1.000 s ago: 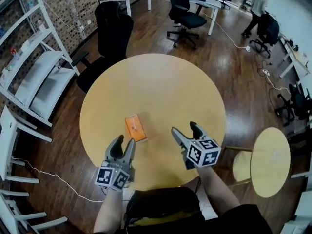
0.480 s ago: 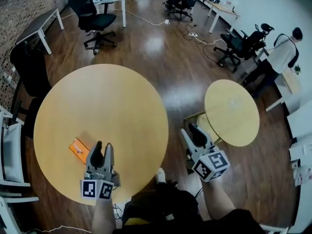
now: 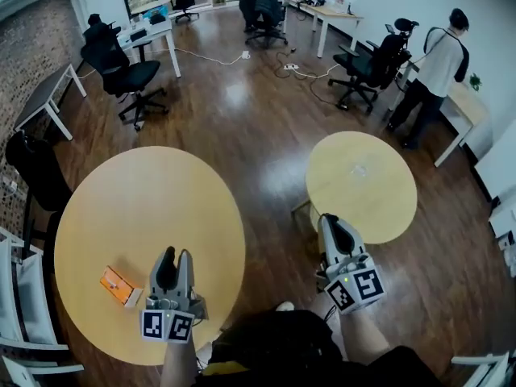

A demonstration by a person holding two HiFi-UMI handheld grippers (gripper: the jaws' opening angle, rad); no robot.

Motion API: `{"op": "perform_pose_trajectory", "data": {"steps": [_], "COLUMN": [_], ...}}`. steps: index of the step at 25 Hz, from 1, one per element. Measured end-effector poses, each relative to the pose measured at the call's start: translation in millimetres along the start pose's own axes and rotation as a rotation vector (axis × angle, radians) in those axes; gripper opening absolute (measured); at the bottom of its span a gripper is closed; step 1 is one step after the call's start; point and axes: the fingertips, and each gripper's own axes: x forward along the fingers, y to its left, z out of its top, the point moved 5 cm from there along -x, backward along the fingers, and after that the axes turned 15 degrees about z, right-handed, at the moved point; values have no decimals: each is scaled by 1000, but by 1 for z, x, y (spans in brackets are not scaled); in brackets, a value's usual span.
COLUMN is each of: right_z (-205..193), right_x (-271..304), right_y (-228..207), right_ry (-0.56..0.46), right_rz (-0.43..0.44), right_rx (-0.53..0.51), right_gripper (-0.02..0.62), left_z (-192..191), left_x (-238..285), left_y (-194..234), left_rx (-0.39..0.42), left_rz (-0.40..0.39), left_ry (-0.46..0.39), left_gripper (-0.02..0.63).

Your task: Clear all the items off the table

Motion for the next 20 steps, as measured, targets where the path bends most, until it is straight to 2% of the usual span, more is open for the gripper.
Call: {"op": "perform_pose_trajectory", "data": {"steps": [2,5,8,10,12,14,18,20], "right_z": [16,35,53,63,70,71,63,62], "right_x": [-31,-87,-155,-196,-233,-263,-306,-318], "right_y": [-34,-76,-105,-107,-106,-116,-154,-173], "right_ry": [-32,-73,-119,-158,-200,-215,-207,-204], "right_rz": [-64,-195,-373,-514,-626,-687,-799,-824], "right_rx": [-15,-25,-56,-93,-153,-177,-135,-121], "right_gripper": [5,5,5,6,84,86,86,86], "left_z": [-14,-38,-62,-75,-91,-109,-143,-155], "left_x": [25,57,85,97,105,110,126,134], "left_y": [-44,-122,-207,-251,-288,-321,-376,-399], "left_rx": [-18,-31,-35,-50,-56,-50,-57,-62], "left_rz": [-65,-213,-381,-502,-602,-667,-759,-790], "left_ry": [-6,18,58,104,149,182,233,246], "left_gripper": [153,153,153,153,153,144,144,144]}}
